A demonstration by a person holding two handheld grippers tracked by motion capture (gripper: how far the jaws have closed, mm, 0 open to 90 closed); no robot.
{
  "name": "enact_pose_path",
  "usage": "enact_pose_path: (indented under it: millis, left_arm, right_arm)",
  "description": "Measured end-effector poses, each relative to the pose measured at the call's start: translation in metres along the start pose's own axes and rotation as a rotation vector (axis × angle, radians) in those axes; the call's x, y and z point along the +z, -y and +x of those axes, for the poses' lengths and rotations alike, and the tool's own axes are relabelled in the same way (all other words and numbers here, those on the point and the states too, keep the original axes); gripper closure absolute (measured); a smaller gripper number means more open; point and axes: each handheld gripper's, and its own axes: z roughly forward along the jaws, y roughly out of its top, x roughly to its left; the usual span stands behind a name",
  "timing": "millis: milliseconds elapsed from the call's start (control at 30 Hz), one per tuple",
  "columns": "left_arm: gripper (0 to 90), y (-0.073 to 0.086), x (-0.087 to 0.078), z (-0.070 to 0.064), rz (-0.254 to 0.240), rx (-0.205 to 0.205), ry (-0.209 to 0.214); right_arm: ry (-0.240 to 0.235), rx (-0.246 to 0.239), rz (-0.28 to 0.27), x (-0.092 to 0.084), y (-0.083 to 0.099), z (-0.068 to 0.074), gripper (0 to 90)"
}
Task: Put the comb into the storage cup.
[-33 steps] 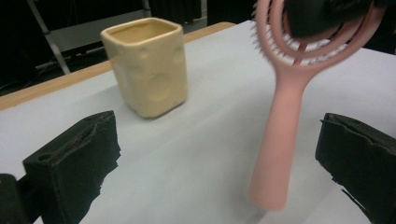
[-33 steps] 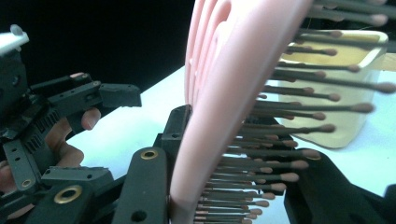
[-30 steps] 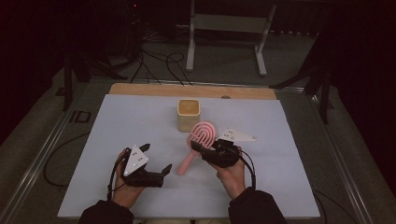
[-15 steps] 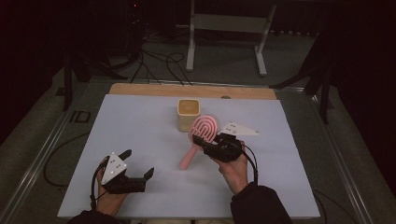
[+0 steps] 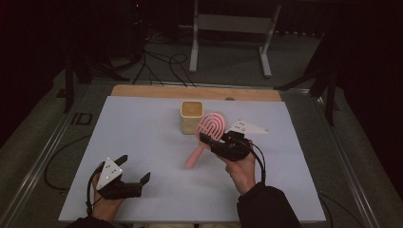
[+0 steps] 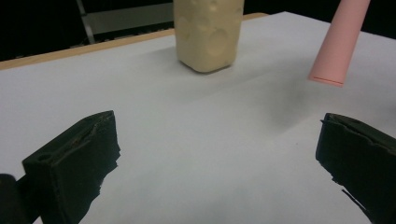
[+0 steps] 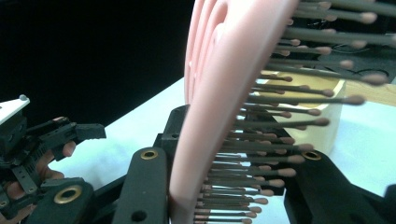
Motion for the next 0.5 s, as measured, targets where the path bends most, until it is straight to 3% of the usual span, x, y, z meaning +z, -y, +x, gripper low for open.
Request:
enact_pose_path:
  millis: [233, 500]
  left_arm:
    - [0.1, 0.002, -0.002, 0.006, -0.009, -0.023, -0.011]
    - [0.1, 0.003, 0.001, 0.004, -0.003, -0.021, -0.003]
  right_arm:
    - [0.01, 0.0, -0.002, -0.002, -0.004, -0.003, 62.8]
    - [0.017, -0.002, -0.003, -0.004, -0.011, -0.008, 62.8]
